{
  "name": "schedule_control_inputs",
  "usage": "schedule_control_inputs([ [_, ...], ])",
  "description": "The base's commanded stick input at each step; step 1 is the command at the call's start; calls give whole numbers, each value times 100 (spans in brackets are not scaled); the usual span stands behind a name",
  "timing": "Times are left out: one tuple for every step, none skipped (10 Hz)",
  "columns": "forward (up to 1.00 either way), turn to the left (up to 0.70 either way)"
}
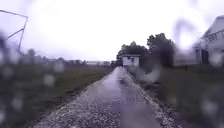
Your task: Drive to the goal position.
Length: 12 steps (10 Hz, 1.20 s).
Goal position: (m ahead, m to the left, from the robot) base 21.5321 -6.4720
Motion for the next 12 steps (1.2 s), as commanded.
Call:
schedule_control_inputs([
  [67, 0],
  [67, 0],
  [67, 0],
  [67, 0],
  [67, 0],
  [67, 0],
  [69, 0],
  [69, -13],
  [68, -13],
  [67, -13],
  [69, -4],
  [68, 0],
])
